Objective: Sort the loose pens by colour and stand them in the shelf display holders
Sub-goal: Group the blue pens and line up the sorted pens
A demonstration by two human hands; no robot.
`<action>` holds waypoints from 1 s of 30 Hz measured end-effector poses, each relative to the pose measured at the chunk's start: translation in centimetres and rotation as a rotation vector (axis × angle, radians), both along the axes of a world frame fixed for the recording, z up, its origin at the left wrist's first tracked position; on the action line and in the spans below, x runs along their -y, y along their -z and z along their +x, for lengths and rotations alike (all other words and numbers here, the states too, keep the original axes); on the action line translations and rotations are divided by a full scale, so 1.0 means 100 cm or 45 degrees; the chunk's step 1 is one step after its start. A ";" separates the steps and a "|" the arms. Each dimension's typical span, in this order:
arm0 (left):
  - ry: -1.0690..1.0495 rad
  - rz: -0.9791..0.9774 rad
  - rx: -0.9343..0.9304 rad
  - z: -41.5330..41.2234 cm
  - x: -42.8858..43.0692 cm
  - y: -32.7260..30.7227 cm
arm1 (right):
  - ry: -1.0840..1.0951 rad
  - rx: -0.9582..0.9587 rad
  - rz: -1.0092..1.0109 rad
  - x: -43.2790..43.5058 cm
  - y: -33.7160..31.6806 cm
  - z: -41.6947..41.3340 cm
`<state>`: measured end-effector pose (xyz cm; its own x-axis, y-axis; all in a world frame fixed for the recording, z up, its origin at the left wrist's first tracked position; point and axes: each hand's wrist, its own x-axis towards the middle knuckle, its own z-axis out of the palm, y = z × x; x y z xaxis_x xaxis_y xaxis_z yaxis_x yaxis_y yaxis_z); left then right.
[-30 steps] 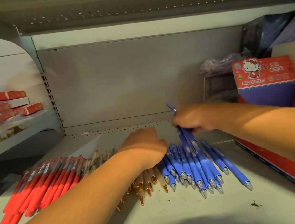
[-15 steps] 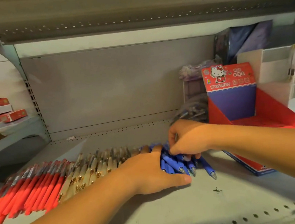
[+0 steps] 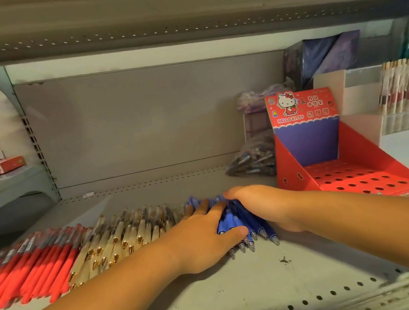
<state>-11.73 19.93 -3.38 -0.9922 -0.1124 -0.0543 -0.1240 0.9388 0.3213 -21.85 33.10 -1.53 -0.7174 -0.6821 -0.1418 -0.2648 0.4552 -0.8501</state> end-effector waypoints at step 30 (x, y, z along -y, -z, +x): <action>-0.066 -0.209 -0.091 -0.007 -0.013 0.005 | -0.234 -0.091 0.053 -0.005 0.005 -0.007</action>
